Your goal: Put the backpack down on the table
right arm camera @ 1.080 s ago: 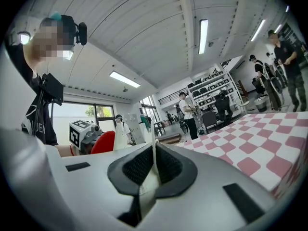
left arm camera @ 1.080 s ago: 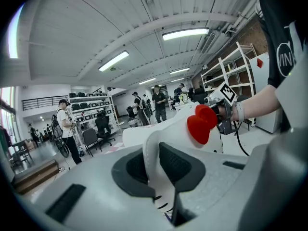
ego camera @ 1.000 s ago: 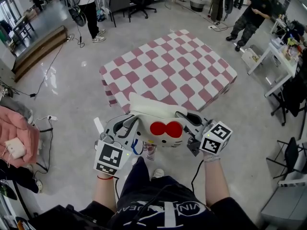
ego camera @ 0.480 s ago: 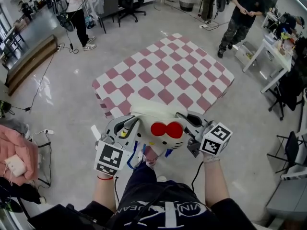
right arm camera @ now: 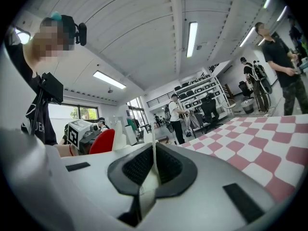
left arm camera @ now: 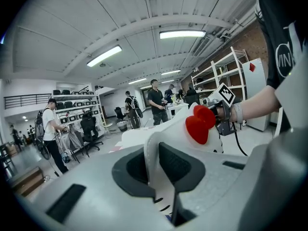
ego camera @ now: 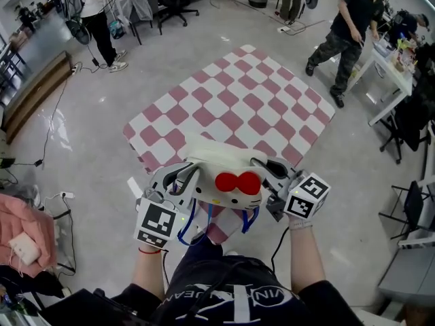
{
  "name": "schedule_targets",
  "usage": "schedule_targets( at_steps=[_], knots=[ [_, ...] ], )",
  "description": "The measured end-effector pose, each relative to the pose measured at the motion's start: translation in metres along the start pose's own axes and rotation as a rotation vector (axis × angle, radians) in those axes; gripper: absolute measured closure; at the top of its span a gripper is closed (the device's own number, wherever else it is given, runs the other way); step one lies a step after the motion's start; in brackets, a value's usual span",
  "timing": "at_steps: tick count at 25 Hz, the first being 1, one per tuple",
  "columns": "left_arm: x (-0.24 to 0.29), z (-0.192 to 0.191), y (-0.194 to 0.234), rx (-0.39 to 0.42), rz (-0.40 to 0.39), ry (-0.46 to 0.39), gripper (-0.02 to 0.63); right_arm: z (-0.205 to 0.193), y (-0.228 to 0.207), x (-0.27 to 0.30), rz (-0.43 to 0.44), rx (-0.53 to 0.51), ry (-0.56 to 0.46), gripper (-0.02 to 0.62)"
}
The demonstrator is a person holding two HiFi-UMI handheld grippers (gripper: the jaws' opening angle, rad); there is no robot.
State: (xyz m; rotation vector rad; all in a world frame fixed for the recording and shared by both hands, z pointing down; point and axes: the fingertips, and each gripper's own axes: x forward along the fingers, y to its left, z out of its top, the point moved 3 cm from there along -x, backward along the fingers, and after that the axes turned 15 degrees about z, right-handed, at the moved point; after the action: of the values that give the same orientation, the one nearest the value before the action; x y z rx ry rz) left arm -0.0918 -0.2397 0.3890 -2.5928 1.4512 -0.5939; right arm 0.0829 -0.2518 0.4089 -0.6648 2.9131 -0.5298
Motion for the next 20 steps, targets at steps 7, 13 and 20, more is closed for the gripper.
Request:
schedule_targets(
  at_steps=[7,13,20],
  knots=[
    [0.038,-0.002,0.021,0.0,-0.037,0.006,0.561,0.007,-0.034,0.015,-0.039,0.01,0.007,0.584],
    [0.068,0.0,0.041,0.006,-0.074,0.001,0.561,0.016,-0.058,0.029,-0.076,0.01,0.002,0.584],
    [0.105,-0.001,0.064,0.014,-0.126,-0.017,0.561,0.023,-0.087,0.047,-0.132,0.005,-0.011,0.584]
  ],
)
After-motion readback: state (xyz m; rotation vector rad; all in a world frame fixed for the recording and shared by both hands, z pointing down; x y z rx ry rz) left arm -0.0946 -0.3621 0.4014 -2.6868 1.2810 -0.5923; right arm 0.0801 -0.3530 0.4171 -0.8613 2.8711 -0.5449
